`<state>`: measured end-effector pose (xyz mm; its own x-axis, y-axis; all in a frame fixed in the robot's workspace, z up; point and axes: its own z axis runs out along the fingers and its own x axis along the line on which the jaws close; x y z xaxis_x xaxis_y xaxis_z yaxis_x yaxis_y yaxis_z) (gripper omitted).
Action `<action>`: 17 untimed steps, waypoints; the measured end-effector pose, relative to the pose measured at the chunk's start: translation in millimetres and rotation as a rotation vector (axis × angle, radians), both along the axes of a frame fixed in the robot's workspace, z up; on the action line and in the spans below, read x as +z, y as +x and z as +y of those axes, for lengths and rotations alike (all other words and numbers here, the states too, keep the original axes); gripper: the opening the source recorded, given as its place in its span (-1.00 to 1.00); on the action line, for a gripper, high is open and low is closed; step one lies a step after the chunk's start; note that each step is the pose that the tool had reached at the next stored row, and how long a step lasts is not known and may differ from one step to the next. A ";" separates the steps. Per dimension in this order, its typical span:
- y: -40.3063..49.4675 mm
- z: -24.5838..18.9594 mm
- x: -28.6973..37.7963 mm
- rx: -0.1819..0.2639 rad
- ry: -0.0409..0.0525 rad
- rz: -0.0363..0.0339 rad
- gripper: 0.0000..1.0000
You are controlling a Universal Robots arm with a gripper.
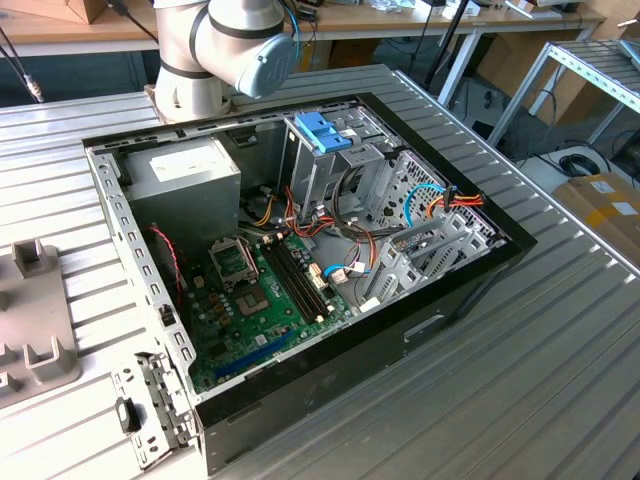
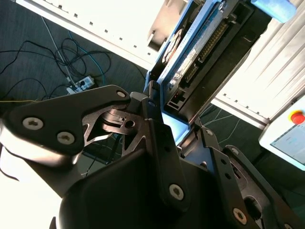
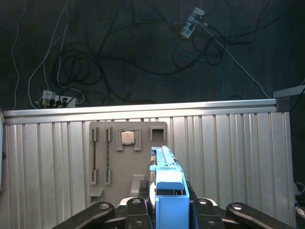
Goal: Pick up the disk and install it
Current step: 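Pick up the disk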
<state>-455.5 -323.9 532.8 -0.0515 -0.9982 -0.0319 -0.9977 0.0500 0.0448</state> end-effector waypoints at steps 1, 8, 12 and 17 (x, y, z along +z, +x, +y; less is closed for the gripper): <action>0.2 0.0 0.0 0.000 0.0000 0.0000 -0.26; 2.1 0.0 0.0 0.000 0.0000 0.0000 -0.26; 3.2 0.0 0.0 0.000 0.0000 0.0000 -0.26; 5.0 0.0 0.0 0.000 0.0000 -0.0001 -0.26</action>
<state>-450.5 -323.9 532.8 -0.0515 -0.9982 -0.0319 -0.9977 0.0500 0.0447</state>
